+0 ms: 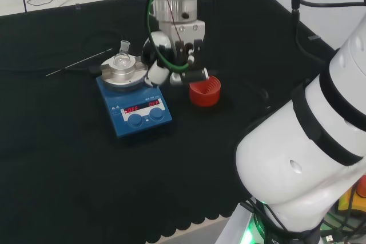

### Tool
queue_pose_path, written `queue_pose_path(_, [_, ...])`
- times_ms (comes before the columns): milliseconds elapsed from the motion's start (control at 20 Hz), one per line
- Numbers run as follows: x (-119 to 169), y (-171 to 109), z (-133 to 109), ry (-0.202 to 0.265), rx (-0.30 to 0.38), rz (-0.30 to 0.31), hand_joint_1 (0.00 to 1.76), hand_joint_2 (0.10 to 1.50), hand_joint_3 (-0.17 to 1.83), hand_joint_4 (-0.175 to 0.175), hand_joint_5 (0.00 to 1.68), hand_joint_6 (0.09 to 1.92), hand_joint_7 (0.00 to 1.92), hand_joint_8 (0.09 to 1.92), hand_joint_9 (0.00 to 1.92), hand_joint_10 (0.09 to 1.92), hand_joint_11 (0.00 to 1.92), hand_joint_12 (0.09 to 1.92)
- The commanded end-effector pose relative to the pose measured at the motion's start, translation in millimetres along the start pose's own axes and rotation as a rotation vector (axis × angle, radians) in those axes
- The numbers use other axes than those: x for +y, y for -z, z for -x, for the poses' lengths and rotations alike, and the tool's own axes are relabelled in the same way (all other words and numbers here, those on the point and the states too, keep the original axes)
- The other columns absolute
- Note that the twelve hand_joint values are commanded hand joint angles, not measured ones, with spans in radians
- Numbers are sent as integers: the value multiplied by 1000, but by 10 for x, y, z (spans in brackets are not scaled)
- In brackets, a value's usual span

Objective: Turn on the heater.

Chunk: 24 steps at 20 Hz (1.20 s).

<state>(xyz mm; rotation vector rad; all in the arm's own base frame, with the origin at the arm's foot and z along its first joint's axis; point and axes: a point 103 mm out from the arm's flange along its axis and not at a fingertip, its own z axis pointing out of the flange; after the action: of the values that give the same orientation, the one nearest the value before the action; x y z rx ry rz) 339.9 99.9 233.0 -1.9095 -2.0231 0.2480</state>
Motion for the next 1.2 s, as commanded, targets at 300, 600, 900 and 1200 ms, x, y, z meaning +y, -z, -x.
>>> queue_pose_path(300, [-34,-418,-218,11,-83,-123,1258,756,722,-93,497,732,1431,1391,1557,1310,1283,1046])
queue_pose_path(600, [38,-665,-265,15,-100,-222,1374,746,858,-73,357,851,1463,1605,1595,1568,1188,1312])
queue_pose_path(900, [66,-814,-240,13,-90,-260,1383,734,900,-61,293,839,1469,1633,1595,1601,1180,1344])
queue_pose_path(1200, [110,-901,-197,10,-96,-301,1385,721,932,-51,240,789,1474,1644,1596,1612,1179,1356])
